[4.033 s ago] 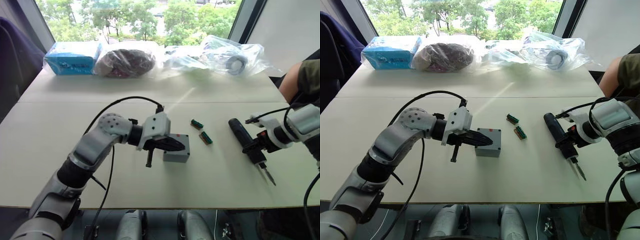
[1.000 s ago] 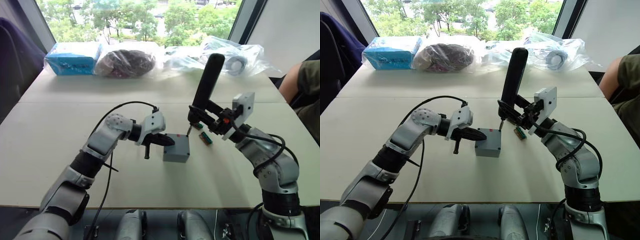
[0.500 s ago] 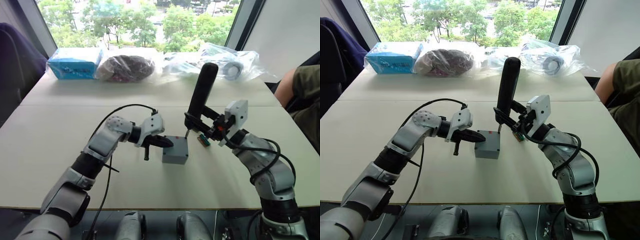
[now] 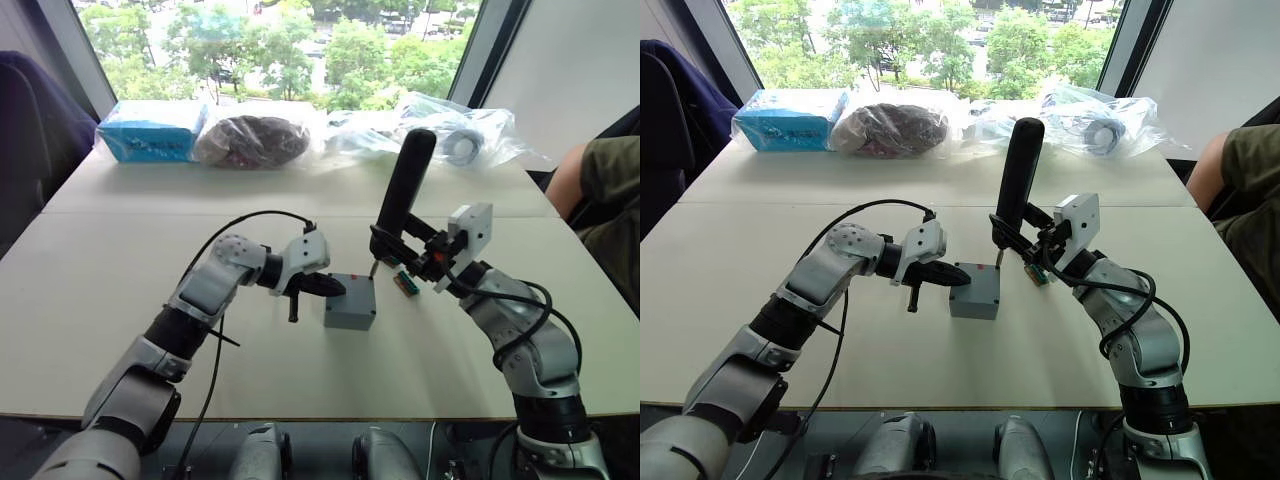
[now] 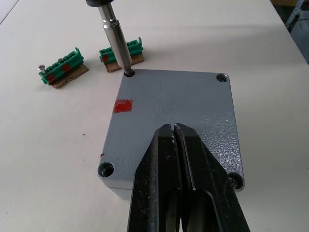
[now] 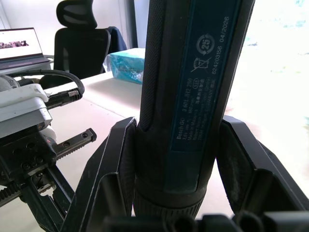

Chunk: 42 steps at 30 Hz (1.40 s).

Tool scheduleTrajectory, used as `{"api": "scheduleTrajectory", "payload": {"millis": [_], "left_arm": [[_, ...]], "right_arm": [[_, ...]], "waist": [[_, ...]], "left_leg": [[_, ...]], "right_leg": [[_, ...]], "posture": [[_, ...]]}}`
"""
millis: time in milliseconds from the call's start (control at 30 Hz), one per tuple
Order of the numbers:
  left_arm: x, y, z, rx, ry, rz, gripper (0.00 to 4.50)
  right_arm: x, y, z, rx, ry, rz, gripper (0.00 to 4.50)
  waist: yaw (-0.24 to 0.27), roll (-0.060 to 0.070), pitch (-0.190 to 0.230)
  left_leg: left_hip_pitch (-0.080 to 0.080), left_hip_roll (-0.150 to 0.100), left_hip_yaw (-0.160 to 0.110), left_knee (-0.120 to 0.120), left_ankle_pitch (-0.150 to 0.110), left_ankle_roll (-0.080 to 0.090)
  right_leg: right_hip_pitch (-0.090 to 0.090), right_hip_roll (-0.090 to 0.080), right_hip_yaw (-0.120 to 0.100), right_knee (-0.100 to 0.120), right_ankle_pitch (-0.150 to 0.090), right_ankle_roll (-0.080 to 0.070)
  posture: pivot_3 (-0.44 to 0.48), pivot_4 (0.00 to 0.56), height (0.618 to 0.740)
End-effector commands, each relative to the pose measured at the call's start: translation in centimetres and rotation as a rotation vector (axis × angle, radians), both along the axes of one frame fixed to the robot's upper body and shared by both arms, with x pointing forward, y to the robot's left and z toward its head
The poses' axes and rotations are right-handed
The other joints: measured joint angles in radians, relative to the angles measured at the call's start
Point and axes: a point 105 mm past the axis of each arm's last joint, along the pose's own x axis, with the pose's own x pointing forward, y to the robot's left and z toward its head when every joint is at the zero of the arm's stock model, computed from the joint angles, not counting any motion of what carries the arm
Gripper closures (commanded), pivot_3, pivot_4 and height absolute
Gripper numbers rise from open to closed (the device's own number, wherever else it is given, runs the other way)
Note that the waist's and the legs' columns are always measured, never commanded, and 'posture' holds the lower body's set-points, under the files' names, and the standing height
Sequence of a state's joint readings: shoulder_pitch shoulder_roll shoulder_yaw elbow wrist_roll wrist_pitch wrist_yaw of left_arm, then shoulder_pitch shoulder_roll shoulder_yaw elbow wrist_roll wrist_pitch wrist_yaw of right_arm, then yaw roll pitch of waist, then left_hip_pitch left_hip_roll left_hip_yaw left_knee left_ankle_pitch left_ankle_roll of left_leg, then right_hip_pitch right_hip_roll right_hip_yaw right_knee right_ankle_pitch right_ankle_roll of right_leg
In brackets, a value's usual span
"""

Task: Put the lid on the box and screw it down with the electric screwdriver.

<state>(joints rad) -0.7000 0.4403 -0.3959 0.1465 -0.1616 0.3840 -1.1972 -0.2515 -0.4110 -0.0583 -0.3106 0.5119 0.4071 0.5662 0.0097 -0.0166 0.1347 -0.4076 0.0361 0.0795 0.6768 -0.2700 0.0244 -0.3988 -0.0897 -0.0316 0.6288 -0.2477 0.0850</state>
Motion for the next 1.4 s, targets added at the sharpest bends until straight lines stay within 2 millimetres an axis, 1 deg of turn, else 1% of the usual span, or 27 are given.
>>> {"api": "scheduleTrajectory", "payload": {"millis": [33,300,500,633,700,833,867,933,1000,1067,1100,1167,1267,1300,1367,1400], "left_arm": [[-0.1,0.2,-0.7,0.024,0.013,0.003,4.5],[-0.2,0.0,-0.8,0.021,0.012,0.001,4.5],[-0.2,0.0,-0.8,0.018,0.013,0.0,4.5],[-0.3,-0.1,-0.9,0.017,0.018,-0.001,4.5],[-0.4,-0.1,-1.1,0.019,0.022,-0.001,4.5],[-0.5,0.0,-1.2,0.02,0.028,-0.001,4.5],[-0.5,0.0,-1.2,0.02,0.028,-0.001,4.5],[-0.4,0.1,-1.2,0.018,0.025,0.002,4.5],[-0.4,0.0,-1.0,0.003,0.017,0.007,4.5],[-0.2,-0.2,0.2,-0.068,0.023,0.026,4.5],[0.0,-0.2,1.1,-0.114,0.036,0.044,4.5],[0.3,-0.3,2.2,-0.174,0.059,0.071,4.5],[0.0,0.5,5.4,-0.266,0.091,0.069,4.5],[-0.3,0.9,6.1,-0.269,0.09,0.06,4.5],[-0.9,1.7,6.8,-0.237,0.064,0.04,4.5],[-1.3,2.2,6.9,-0.208,0.05,0.024,4.5]], "right_arm": [[-0.1,0.4,-5.4,-0.07,0.212,0.013,2.66],[-0.1,0.3,-5.0,-0.079,0.199,0.021,2.66],[0.0,0.2,-4.6,-0.081,0.185,0.023,2.66],[0.2,0.0,-3.6,-0.067,0.157,0.015,2.66],[0.7,0.0,-1.3,-0.036,0.1,0.01,2.66],[1.0,0.1,4.4,0.024,-0.024,0.023,2.66],[1.1,0.1,5.3,0.033,-0.039,0.026,2.66],[0.9,-0.2,8.8,0.062,-0.105,0.04,2.66],[0.6,-0.4,11.3,0.09,-0.145,0.053,2.66],[0.6,-1.0,13.3,0.157,-0.146,0.041,2.66],[0.8,-1.4,13.9,0.19,-0.126,0.025,2.66],[1.1,-2.0,14.3,0.227,-0.078,0.001,2.66],[1.3,-4.0,13.9,0.267,0.131,-0.009,2.66],[1.3,-4.8,13.8,0.263,0.181,-0.026,2.66],[1.4,-7.0,12.4,0.184,0.301,-0.114,2.66],[1.6,-8.7,11.1,0.148,0.39,-0.195,2.66]], "waist": [[0.0,0.0,0.0],[0.0,0.0,0.0],[0.0,0.0,0.0],[0.0,0.0,0.0],[0.0,0.0,0.0],[0.0,0.003,0.003],[0.0,0.004,0.004],[0.0,0.007,0.007],[0.0,0.011,0.012],[0.001,0.011,0.012],[0.002,0.011,0.012],[0.001,0.011,0.012],[0.0,0.009,0.016],[0.0,0.009,0.018],[0.001,0.01,0.024],[0.002,0.01,0.024]], "left_leg": [[0.0,0.0,0.0,0.0,0.0,0.0],[0.0,-0.004,0.001,-0.007,0.0,0.0],[0.0,-0.004,0.002,-0.009,0.0,0.0],[0.0,-0.004,0.002,-0.01,0.0,0.0],[0.0,-0.004,0.002,-0.01,0.0,0.0],[-0.002,-0.004,0.002,-0.01,0.0,0.0],[-0.003,-0.004,0.002,-0.01,0.0,0.0],[-0.005,-0.004,0.003,-0.01,0.0,0.0],[-0.008,-0.005,0.003,-0.01,0.0,0.0],[-0.011,-0.005,0.003,-0.01,0.001,0.0],[-0.012,-0.005,0.003,-0.01,0.001,0.0],[-0.016,-0.005,0.003,-0.01,0.001,0.0],[-0.02,-0.006,0.004,-0.009,0.001,0.0],[-0.021,-0.006,0.004,-0.009,0.001,0.0],[-0.021,-0.006,0.004,-0.009,0.001,0.0],[-0.022,-0.006,0.004,-0.009,0.001,0.0]], "right_leg": [[0.0,0.0,0.0,0.0,0.0,0.0],[-0.003,-0.006,-0.001,-0.001,0.0,-0.001],[-0.003,-0.006,-0.001,-0.003,0.0,-0.001],[-0.003,-0.006,-0.001,-0.004,0.0,-0.001],[-0.004,-0.006,-0.001,-0.004,0.0,-0.001],[-0.006,-0.008,-0.001,-0.004,0.0,-0.001],[-0.007,-0.008,-0.001,-0.004,0.0,-0.001],[-0.009,-0.008,-0.001,-0.004,0.0,-0.001],[-0.012,-0.008,0.0,-0.004,0.0,-0.001],[-0.014,-0.008,0.0,-0.004,0.0,0.0],[-0.015,-0.008,-0.001,-0.004,0.0,0.0],[-0.018,-0.007,-0.001,-0.004,0.0,0.0],[-0.023,-0.007,-0.001,-0.002,0.002,0.004],[-0.023,-0.007,-0.001,-0.001,0.002,0.004],[-0.024,-0.007,-0.001,-0.001,0.002,0.004],[-0.025,-0.008,-0.001,-0.001,0.002,0.004]], "posture": [[0.0,0.15,0.74],[0.0,0.15,0.74],[0.0,0.15,0.74],[0.0,0.15,0.74],[0.0,0.15,0.74],[0.0,0.15,0.74],[0.0,0.15,0.74],[0.0,0.15,0.74],[0.0,0.15,0.74],[0.0,0.15,0.74],[0.0,0.15,0.74],[0.0,0.15,0.74],[0.0,0.15,0.74],[0.0,0.15,0.74],[0.0,0.15,0.74],[0.0,0.15,0.74]]}}
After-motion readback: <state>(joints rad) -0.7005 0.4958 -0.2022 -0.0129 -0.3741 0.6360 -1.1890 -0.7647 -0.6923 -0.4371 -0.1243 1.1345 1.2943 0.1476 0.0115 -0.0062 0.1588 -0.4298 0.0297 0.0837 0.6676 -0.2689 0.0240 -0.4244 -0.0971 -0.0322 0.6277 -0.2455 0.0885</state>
